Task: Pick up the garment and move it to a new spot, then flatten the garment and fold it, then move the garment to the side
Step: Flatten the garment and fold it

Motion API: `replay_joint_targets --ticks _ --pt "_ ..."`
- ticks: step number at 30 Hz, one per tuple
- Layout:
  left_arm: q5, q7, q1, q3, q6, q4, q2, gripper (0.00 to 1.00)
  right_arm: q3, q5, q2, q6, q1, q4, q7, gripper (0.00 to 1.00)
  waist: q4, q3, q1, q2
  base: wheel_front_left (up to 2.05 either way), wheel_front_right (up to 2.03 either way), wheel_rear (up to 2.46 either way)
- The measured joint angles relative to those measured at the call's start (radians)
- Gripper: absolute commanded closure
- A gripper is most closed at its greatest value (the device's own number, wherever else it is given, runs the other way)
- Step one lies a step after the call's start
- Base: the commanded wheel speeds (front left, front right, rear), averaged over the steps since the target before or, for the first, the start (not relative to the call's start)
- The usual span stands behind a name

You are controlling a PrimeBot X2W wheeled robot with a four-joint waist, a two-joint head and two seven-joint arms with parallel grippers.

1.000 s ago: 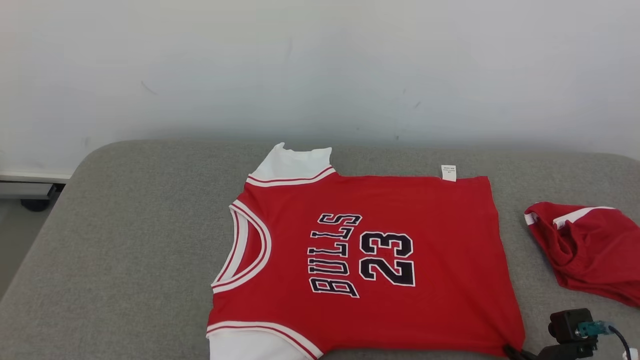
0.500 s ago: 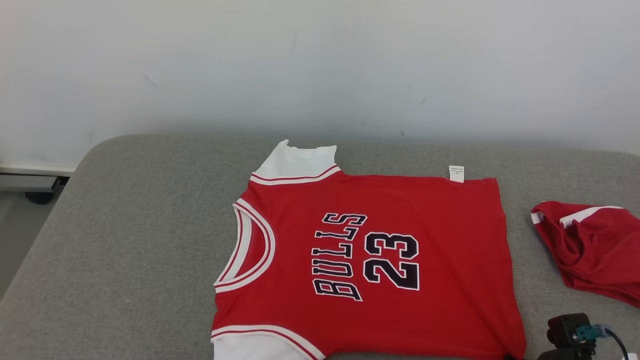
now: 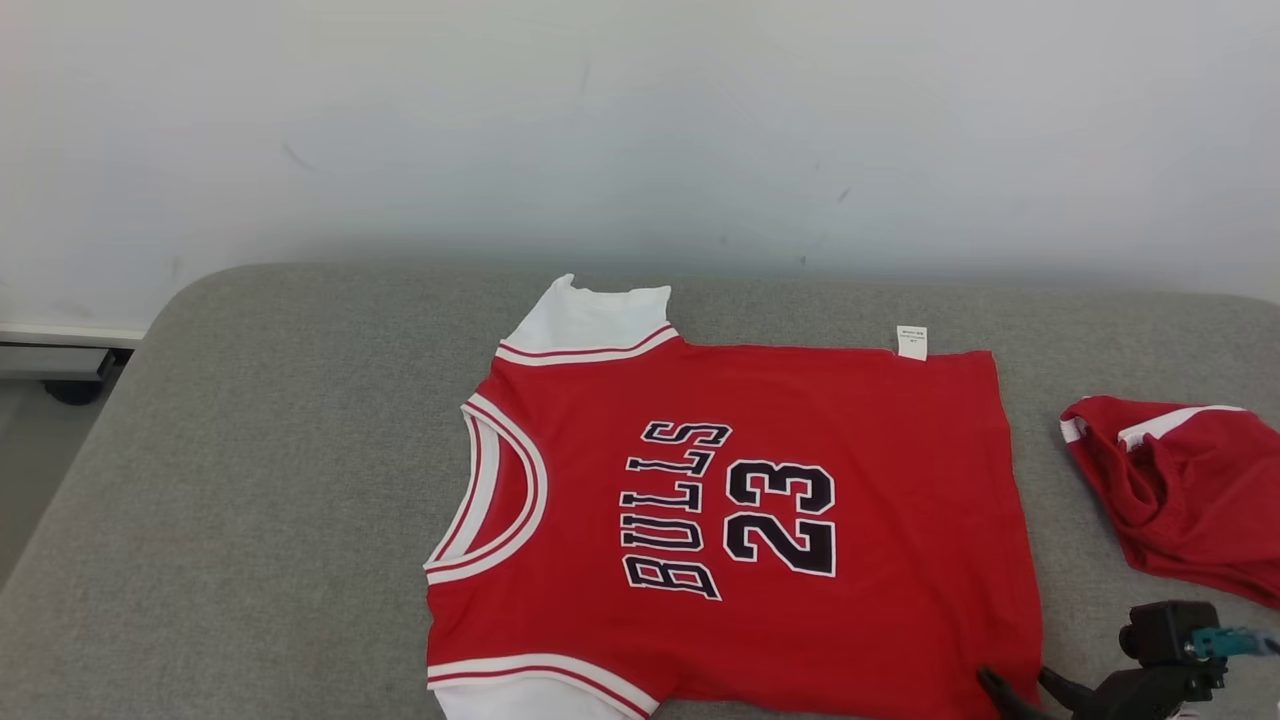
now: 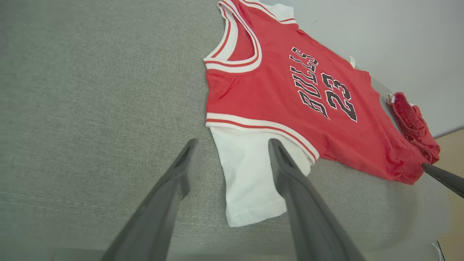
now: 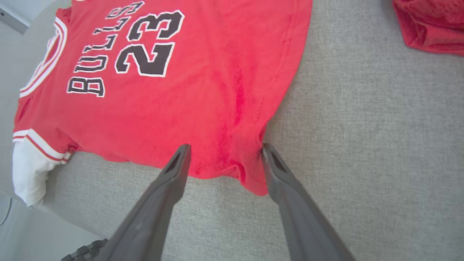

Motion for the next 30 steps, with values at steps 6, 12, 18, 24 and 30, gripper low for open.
replay_joint_targets --ticks 6,12,18,24,30 --pt "0.041 -0.052 -0.003 0.077 0.0 -0.021 -0.026 0.0 -0.033 0.008 -0.021 -0.012 0.009 -0.102 -0.001 0.0 -0.005 -0.002 0.0 0.0 0.0 0.0 0.0" --pt "0.091 -0.092 -0.005 0.118 0.0 -0.041 -0.048 0.0 -0.049 -0.05 -0.064 -0.043 0.024 -0.16 -0.007 0.0 -0.012 -0.005 0.0 0.0 0.0 0.0 0.0" --pt "0.165 -0.165 -0.012 0.192 0.0 -0.068 -0.084 0.0 -0.105 -0.08 -0.043 -0.063 -0.005 -0.23 -0.101 0.0 -0.026 -0.006 0.0 0.0 0.0 0.0 0.0" --pt "0.244 -0.239 -0.031 0.267 0.0 -0.088 -0.137 0.0 -0.145 -0.165 -0.03 -0.079 -0.008 -0.251 -0.215 0.0 -0.033 -0.002 0.0 0.0 0.0 0.0 0.0" --pt "0.309 -0.301 -0.026 0.35 0.0 -0.089 -0.195 0.0 -0.18 -0.236 0.02 -0.092 -0.01 -0.264 -0.344 0.0 -0.053 0.003 0.0001 0.0 0.0 0.0 0.0"
